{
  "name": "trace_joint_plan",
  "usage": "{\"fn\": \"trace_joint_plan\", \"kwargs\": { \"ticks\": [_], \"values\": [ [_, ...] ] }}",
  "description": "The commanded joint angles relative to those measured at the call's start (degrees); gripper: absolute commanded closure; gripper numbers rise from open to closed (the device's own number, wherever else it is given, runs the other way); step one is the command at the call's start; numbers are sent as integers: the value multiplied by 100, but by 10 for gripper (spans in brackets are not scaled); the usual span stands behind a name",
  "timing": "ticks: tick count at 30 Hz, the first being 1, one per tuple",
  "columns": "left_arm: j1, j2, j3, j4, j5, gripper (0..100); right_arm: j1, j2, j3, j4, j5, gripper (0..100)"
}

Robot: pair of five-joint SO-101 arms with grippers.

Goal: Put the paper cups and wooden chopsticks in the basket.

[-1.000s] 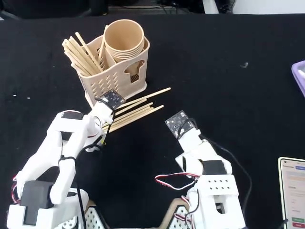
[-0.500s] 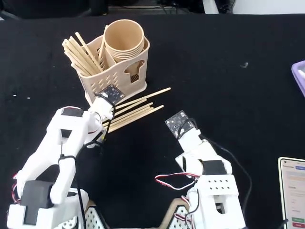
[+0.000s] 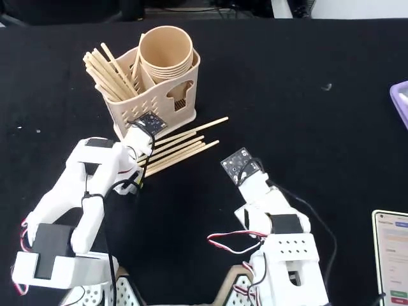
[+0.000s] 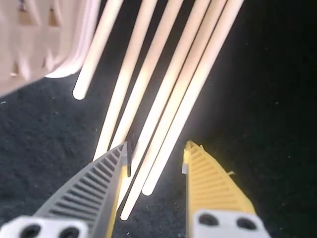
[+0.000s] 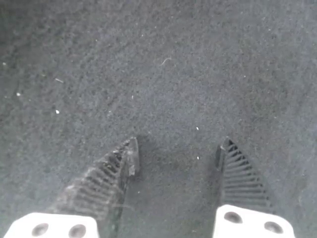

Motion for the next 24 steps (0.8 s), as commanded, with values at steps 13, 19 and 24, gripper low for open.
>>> {"fn": "trace_joint_plan", "kwargs": {
  "ticks": [13,19,24],
  "values": [
    [101,132,-233,-70,53,823,70,-127,-13,-97,9,744],
    [66,132,-268,-79,79,821,70,-127,-13,-97,9,744],
    [57,132,-277,-79,88,819,70,-127,-4,-88,9,744]
  ]
}}
